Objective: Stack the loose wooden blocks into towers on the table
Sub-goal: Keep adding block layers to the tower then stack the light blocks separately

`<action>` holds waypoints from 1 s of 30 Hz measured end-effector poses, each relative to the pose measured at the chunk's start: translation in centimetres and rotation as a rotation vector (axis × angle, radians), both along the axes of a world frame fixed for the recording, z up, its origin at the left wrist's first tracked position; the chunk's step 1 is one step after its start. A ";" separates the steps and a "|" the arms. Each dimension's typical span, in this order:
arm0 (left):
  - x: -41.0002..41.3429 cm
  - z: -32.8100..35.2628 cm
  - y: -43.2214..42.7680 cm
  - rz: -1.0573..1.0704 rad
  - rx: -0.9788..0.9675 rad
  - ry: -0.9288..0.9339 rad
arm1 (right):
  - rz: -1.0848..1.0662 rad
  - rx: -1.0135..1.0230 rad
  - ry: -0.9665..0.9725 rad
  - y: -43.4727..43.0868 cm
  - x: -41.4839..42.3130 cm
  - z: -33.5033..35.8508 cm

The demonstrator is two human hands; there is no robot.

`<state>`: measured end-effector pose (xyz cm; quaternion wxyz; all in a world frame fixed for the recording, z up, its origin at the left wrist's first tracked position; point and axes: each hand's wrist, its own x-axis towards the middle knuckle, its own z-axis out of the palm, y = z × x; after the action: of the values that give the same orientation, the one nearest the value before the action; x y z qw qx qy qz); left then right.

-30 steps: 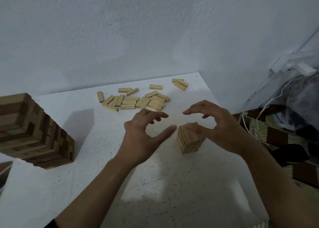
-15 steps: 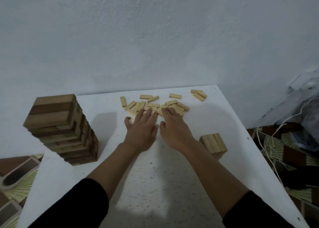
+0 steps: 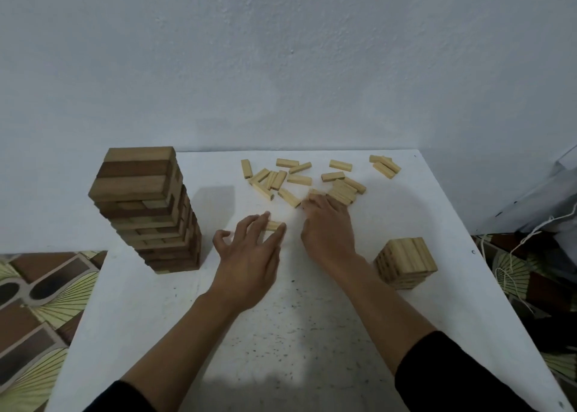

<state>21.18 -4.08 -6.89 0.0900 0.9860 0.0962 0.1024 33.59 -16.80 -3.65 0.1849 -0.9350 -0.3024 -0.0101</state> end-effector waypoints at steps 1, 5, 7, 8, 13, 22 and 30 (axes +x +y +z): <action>-0.6 0.0 0.2 -0.005 -0.024 -0.007 | 0.016 0.032 -0.009 -0.5 -0.6 -0.3; -2.0 0.1 1.0 -0.075 -0.171 -0.049 | 0.091 0.152 -0.008 -2.1 -2.6 -1.3; -2.4 0.3 1.2 -0.137 -0.251 -0.084 | 0.125 0.196 0.005 -2.6 -3.2 -1.4; -2.7 0.4 1.2 -0.168 -0.282 -0.101 | 0.145 0.220 0.017 -2.7 -3.6 -1.4; -4.2 -0.1 1.0 -0.195 -0.439 -0.152 | 0.268 0.293 0.085 -3.0 -6.8 -1.6; -5.4 0.3 1.1 -0.158 -0.536 -0.166 | 0.293 0.276 0.223 -4.2 -7.5 -0.7; -4.4 0.9 1.9 -0.116 -0.459 0.015 | 0.323 0.075 0.325 -4.4 -5.1 0.6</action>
<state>16.80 -2.19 -5.98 0.3169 0.9442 0.0610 0.0652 28.46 -21.21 -3.04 0.2649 -0.8562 -0.4140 0.1592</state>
